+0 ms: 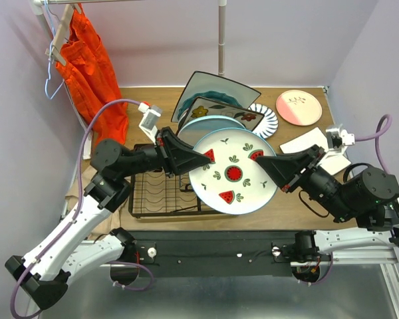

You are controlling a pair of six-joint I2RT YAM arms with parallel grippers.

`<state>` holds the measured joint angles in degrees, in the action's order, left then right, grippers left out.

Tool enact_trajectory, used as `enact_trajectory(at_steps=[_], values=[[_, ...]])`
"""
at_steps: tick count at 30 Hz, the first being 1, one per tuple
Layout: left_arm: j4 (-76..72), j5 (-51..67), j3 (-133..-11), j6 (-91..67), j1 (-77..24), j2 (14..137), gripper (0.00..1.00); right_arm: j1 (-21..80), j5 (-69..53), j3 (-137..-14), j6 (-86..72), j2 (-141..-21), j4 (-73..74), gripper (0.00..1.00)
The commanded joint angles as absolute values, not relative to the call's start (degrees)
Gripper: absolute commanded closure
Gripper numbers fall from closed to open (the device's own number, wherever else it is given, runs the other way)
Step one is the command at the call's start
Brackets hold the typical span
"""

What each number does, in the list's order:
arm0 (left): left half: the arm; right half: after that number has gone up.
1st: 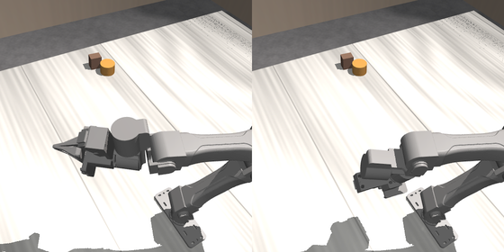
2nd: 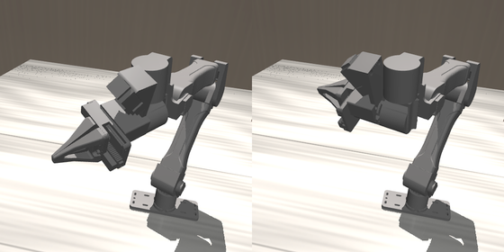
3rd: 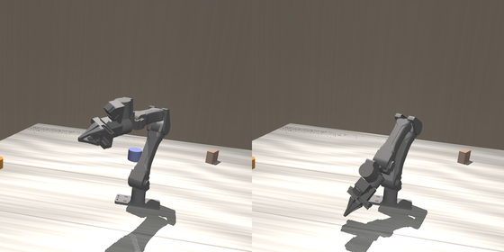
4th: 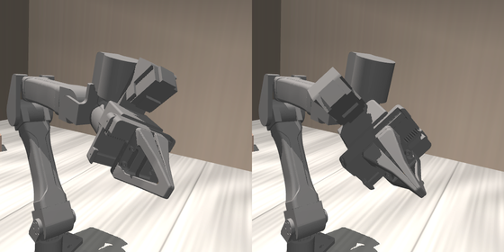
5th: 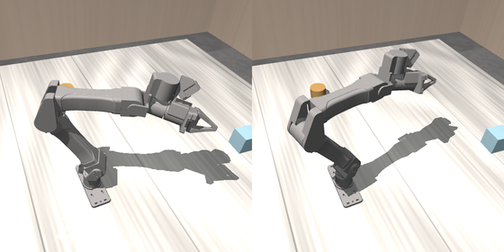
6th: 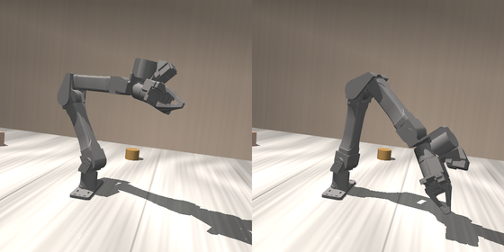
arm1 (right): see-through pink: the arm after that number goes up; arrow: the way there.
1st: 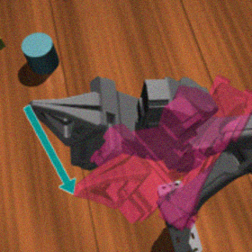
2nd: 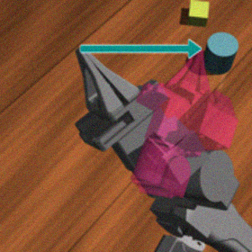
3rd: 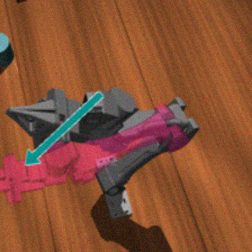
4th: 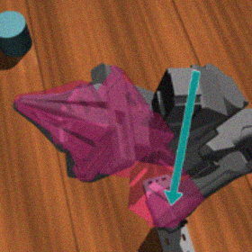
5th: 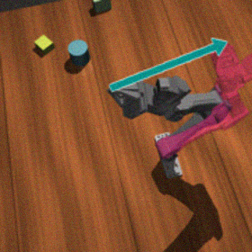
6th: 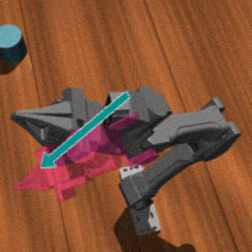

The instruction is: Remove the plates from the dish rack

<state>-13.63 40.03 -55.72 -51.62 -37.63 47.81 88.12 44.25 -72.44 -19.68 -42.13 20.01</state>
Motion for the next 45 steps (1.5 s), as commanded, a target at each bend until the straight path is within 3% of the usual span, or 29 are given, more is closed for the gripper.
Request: enact_trajectory(at_steps=[1, 2, 6, 8, 11, 21, 27, 29, 35, 45], values=[[-21.98, 47.2, -60.03, -44.57, -37.88, 48.68, 0.91, 87.71, 45.88, -68.22, -36.02, -33.67, 16.8, 0.99], [-22.06, 47.63, -60.03, -44.56, -37.97, 49.39, 0.74, 87.8, 46.23, -67.33, -37.08, -33.14, 16.09, 0.99], [-24.78, 48.16, -59.15, -45.44, -37.88, 52.03, 0.56, 87.71, 48.86, -64.34, -39.19, -30.94, 12.48, 0.99], [-24.87, 47.9, -59.33, -44.74, -37.88, 52.73, 0.38, 87.8, 52.02, -63.99, -39.2, -29.45, 11.87, 0.99], [-21.98, 46.24, -60.46, -42.99, -37.88, 53.26, 0.26, 87.8, 56.5, -63.46, -38.5, -26.38, 11.08, 0.99], [-11.86, 38.85, -65.39, -35.33, -37.88, 56.07, 0.26, 87.8, 65.91, -65.39, -27.18, -22.68, 4.93, 0.99], [-11.52, 37.8, -65.74, -34.72, -37.88, 56.78, 0.26, 87.8, 68.03, -64.69, -15.33, -23.46, -11.23, 0.99], [-10.82, 37.27, -65.83, -33.93, -37.79, 56.34, 0.26, 87.8, 67.42, -64.25, -10.48, -25.57, -20.63, 0.99], [-7.56, 35.33, -66.27, -31.64, -37.88, 55.11, 0.26, 88.15, 66.01, -71.89, -1.33, -35.22, -28.11, 0.99], [-5.54, 33.66, -64.95, -30.41, -37.88, 51.95, 0.26, 88.15, 60.47, -95.69, 13.0, -57.2, -29.79, 0.99]])
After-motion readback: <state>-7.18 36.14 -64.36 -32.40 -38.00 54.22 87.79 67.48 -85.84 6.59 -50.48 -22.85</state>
